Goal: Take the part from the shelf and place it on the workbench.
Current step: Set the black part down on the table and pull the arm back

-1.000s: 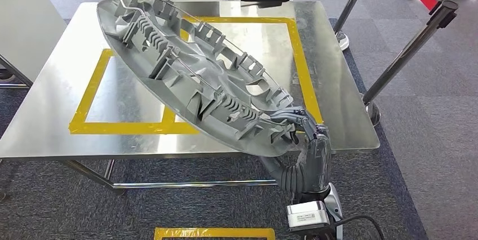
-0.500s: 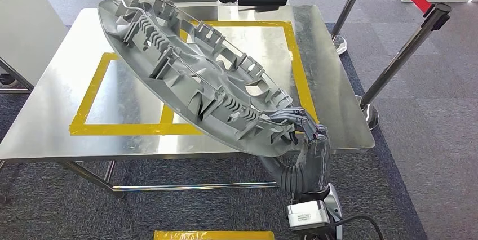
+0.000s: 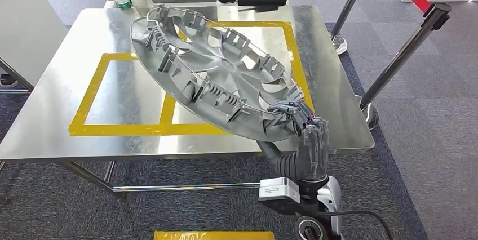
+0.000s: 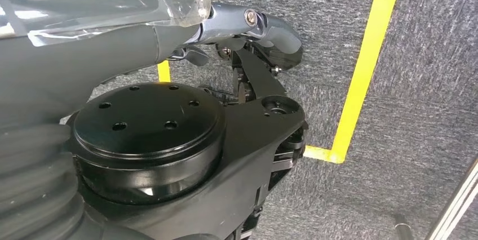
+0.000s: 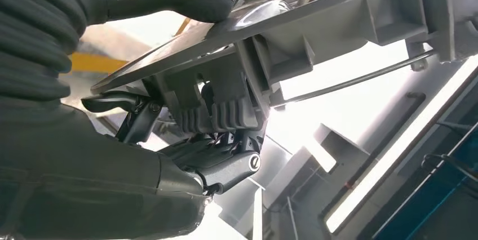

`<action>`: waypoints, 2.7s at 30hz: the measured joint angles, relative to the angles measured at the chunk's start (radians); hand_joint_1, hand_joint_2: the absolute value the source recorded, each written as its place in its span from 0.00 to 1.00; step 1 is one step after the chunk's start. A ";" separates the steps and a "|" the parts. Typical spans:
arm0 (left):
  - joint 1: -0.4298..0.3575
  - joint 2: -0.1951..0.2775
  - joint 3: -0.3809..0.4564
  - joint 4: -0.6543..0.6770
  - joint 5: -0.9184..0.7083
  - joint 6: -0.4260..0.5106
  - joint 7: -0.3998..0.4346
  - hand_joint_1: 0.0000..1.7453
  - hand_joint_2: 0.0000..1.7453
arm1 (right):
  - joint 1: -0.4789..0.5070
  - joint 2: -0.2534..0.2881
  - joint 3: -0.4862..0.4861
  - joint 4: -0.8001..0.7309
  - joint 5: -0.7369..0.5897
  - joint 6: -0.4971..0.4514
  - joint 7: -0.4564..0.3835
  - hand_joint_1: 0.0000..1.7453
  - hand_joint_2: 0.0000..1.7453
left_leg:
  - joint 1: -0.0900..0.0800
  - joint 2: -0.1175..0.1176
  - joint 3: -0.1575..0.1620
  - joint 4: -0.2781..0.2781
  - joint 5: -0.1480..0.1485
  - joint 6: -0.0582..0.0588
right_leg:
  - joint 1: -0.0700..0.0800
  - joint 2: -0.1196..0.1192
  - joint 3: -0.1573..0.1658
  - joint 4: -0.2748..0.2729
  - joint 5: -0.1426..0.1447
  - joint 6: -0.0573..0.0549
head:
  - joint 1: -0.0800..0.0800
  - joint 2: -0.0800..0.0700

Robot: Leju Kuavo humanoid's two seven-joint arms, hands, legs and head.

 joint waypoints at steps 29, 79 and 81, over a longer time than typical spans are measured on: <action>0.003 0.010 0.017 -0.002 0.027 0.066 0.040 0.00 1.00 | -0.037 -0.009 0.065 0.019 -0.100 -0.035 -0.050 1.00 1.00 | 0.033 0.006 0.135 -0.049 -0.090 -0.040 | -0.038 -0.022 -0.220 0.086 0.139 0.014 | 0.017 0.000; 0.001 0.011 0.009 -0.002 -0.012 0.052 0.025 0.00 1.00 | -0.597 0.039 -0.134 0.832 0.370 0.002 0.318 1.00 1.00 | 0.032 0.007 0.192 -0.103 -0.093 -0.065 | -0.030 -0.009 -0.173 0.054 0.128 0.002 | 0.014 0.000; 0.001 0.012 0.009 -0.002 -0.012 0.052 0.025 0.00 1.00 | -0.657 0.041 -0.144 0.919 0.408 0.008 0.359 1.00 1.00 | 0.032 0.007 0.192 -0.103 -0.093 -0.065 | -0.030 -0.009 -0.174 0.053 0.128 0.002 | 0.014 0.000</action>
